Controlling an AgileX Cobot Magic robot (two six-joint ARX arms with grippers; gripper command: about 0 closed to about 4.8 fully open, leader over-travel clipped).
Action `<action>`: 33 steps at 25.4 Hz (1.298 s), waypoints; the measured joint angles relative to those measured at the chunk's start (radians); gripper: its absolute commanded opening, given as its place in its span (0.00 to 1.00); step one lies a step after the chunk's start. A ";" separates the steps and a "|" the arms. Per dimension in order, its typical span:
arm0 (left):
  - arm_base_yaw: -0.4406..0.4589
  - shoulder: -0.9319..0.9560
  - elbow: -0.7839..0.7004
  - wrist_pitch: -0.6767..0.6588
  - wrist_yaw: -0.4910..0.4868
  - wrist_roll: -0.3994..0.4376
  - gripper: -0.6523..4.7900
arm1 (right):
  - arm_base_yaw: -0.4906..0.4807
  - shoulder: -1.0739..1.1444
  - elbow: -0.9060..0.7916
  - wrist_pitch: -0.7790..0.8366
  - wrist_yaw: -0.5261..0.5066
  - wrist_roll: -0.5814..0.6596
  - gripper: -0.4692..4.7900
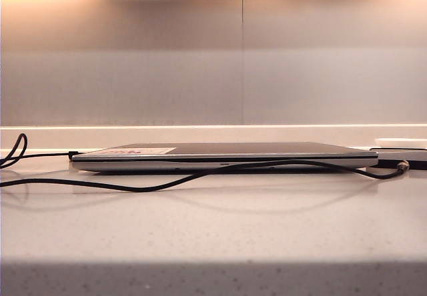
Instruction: Pick up the charging cable and the phone, plug the charging cable into the charging port on the phone, and finally place them back on the table.
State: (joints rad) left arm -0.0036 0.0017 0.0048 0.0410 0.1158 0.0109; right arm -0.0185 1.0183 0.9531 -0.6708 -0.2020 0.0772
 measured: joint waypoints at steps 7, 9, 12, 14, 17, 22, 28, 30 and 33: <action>0.000 0.000 0.000 0.000 0.000 0.000 0.11 | 0.000 -0.150 -0.196 0.293 0.093 0.000 0.09; 0.000 0.000 0.000 0.000 0.000 0.000 0.11 | 0.001 -0.226 -0.291 0.434 0.097 0.000 0.09; 0.000 0.000 0.000 0.000 0.000 0.000 0.11 | 0.003 -0.319 -0.395 0.581 0.097 0.000 0.09; 0.000 0.000 0.000 0.000 0.000 0.000 0.11 | 0.003 -0.392 -0.472 0.669 0.106 0.000 0.09; 0.000 0.000 0.000 0.000 0.000 0.000 0.11 | 0.004 -0.496 -0.581 0.725 0.165 0.000 0.09; 0.000 0.000 0.000 0.000 0.000 0.000 0.11 | 0.003 -0.715 -0.761 0.723 0.229 0.000 0.09; 0.000 0.000 0.000 0.000 0.000 0.000 0.11 | 0.000 -0.907 -0.869 0.724 0.231 0.000 0.09; 0.000 0.000 0.000 0.000 0.000 0.000 0.11 | 0.000 -0.975 -0.895 0.725 0.225 0.000 0.09; 0.000 0.000 0.000 0.000 0.000 0.000 0.11 | 0.000 -1.017 -0.930 0.737 0.226 0.000 0.09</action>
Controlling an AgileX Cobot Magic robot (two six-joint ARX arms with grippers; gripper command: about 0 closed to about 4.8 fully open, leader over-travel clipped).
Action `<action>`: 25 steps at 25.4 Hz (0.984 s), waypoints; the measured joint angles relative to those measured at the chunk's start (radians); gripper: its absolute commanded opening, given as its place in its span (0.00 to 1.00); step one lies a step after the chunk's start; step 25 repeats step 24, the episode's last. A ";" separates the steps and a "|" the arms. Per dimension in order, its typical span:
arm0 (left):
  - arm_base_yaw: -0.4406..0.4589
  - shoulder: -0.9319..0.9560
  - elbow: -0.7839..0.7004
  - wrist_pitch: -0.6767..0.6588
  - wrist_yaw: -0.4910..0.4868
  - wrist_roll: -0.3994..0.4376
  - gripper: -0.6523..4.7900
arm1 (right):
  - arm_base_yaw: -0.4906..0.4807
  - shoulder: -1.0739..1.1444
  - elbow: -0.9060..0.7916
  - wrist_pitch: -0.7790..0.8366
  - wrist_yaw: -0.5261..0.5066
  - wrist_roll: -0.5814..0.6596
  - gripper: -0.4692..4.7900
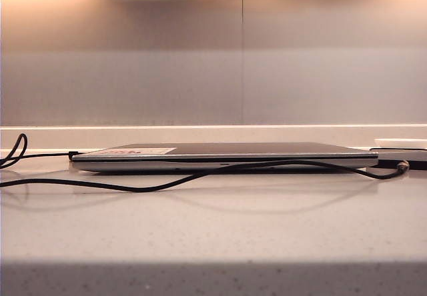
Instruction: Pick up the charging cable and the phone, plug the charging cable into the charging port on the phone, and finally place them back on the table.
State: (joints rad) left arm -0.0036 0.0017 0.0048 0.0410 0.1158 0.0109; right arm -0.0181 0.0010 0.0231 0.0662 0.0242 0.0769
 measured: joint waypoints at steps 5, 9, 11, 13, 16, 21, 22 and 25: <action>0.000 0.000 0.000 0.000 0.000 0.000 0.11 | 0.000 0.000 -0.017 0.011 -0.001 0.000 0.09; 0.000 0.000 0.000 0.000 0.000 0.000 0.11 | 0.000 0.000 -0.017 0.018 -0.001 0.000 0.09; 0.000 0.000 0.000 0.000 0.000 0.000 0.11 | 0.000 0.000 -0.017 0.021 -0.001 0.000 0.09; 0.000 0.000 0.000 0.000 0.000 0.000 0.11 | 0.000 0.000 -0.017 0.021 -0.001 0.000 0.09; 0.000 0.000 0.000 0.000 0.000 0.000 0.11 | 0.000 0.000 -0.017 0.021 -0.001 0.000 0.09; 0.000 0.000 0.000 0.000 0.000 0.000 0.11 | 0.000 0.000 -0.017 0.018 -0.001 0.000 0.09; 0.000 0.000 0.000 0.000 0.000 0.000 0.11 | 0.000 0.000 -0.017 0.018 -0.001 0.000 0.09; 0.000 0.000 0.000 0.000 0.000 0.000 0.11 | 0.000 0.000 -0.017 0.018 -0.001 0.000 0.09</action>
